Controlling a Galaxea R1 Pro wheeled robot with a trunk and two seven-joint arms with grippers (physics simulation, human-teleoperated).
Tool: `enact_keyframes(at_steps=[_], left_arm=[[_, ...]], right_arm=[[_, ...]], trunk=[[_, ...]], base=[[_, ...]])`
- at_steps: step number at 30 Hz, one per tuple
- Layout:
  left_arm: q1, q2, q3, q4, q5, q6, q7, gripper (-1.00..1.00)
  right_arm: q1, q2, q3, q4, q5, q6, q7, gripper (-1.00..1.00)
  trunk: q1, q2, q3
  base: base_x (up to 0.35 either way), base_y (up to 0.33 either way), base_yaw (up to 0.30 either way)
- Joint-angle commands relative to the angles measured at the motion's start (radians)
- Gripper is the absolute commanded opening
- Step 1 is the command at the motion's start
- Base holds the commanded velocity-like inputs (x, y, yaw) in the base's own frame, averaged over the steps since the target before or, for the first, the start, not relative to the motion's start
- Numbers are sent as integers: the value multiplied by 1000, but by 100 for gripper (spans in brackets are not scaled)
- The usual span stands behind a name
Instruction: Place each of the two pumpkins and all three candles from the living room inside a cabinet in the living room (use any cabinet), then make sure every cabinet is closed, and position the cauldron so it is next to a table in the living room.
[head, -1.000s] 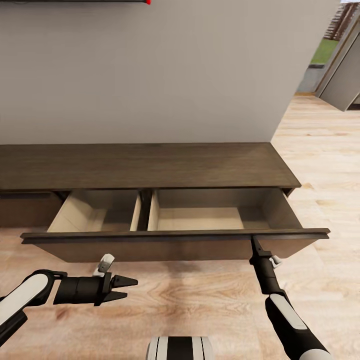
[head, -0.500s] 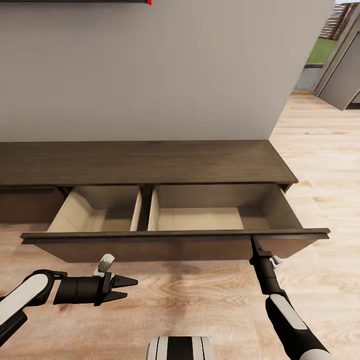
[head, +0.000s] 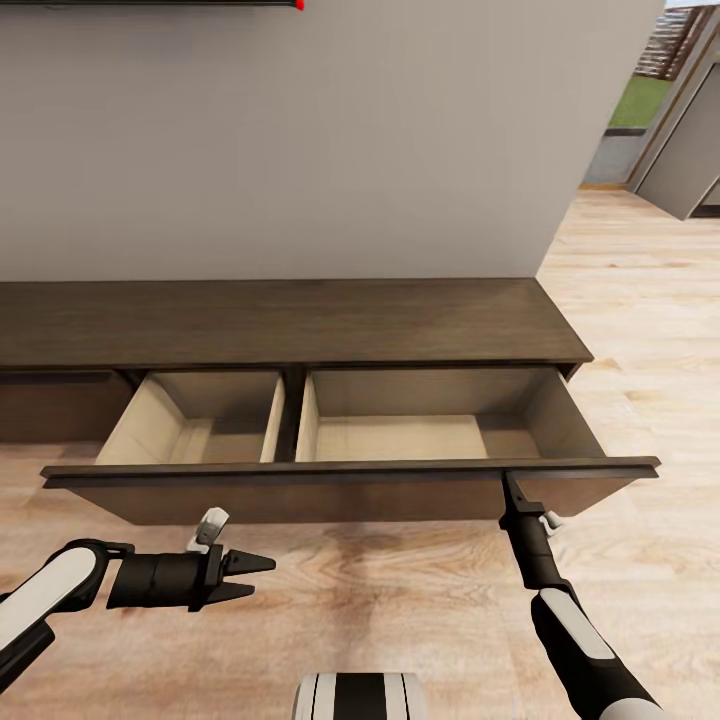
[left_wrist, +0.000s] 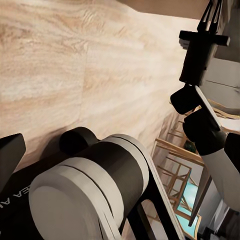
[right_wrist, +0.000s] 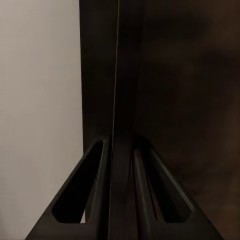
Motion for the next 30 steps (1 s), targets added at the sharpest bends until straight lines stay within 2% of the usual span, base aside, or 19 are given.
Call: enact_keyframes(at_steps=[1,30], left_arm=[[-1,1,-1,0,3,1,1,100],[-1,1,-2,1,3,1,1,100]], right_arm=[[0,0,6,-17,-5,6,11,-100],[0,0,6,-17,-5,6,13,-100]], trunk=[[0,0,-1],[0,0,-1]], base=[[-12,0,0],[-36,0,0]])
